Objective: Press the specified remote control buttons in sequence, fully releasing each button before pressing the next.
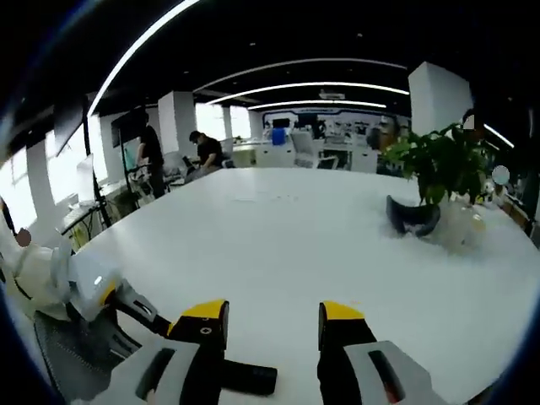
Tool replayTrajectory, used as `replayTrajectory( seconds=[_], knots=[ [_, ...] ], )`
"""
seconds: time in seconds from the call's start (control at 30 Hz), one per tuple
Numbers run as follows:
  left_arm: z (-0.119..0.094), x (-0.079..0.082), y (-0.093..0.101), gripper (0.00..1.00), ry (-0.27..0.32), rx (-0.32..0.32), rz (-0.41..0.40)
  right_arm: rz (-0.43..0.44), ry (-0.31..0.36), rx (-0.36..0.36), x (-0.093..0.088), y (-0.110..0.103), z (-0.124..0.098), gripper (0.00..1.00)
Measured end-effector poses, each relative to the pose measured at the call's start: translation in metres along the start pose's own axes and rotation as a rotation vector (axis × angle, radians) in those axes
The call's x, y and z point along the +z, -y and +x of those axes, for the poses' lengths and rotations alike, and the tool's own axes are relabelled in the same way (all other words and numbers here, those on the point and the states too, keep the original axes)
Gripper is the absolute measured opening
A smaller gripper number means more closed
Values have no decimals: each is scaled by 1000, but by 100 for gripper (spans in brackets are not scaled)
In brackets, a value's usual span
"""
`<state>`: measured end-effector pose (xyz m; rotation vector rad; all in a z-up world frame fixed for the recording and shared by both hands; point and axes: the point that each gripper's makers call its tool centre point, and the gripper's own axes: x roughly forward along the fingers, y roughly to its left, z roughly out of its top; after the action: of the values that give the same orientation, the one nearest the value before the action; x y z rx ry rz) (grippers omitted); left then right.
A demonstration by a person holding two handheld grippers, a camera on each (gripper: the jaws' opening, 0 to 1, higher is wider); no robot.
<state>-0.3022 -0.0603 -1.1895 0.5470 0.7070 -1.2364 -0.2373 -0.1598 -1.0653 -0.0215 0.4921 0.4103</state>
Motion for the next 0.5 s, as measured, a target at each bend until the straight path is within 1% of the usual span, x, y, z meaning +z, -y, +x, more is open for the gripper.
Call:
replayTrajectory(
  seconds=[0.03, 0.13, 0.2, 0.27, 0.33, 0.37, 0.4, 0.47, 0.5],
  knots=[
    [0, 0, 0, 25, -5, 0, 7, 1, 0, -2, 0, 1, -1, 48],
    [-1, 0, -1, 25, -17, -11, 22, -31, -3, -72, -3, 14, -5, 52],
    [-1, -1, -3, 25, -25, -18, 23, -45, 6, -110, -5, 22, -6, 60],
    [0, -1, -6, 25, -27, -18, 31, -20, 30, -163, -5, 32, -5, 78],
    [-1, -2, -7, 25, -35, -25, 36, 20, 63, -156, 0, 34, -4, 92],
    [-1, -2, -8, 25, -33, -34, 46, 45, 84, -155, 2, 35, -6, 93],
    [-2, -2, -9, 25, -29, -51, 64, 48, 91, -157, 2, 37, -7, 92],
    [-1, -2, -15, 25, -28, -51, 54, 59, 68, -149, -2, 39, -5, 91],
    [-1, -3, -16, 25, -30, -51, 57, 58, 41, -135, -7, 36, -1, 92]
  ],
)
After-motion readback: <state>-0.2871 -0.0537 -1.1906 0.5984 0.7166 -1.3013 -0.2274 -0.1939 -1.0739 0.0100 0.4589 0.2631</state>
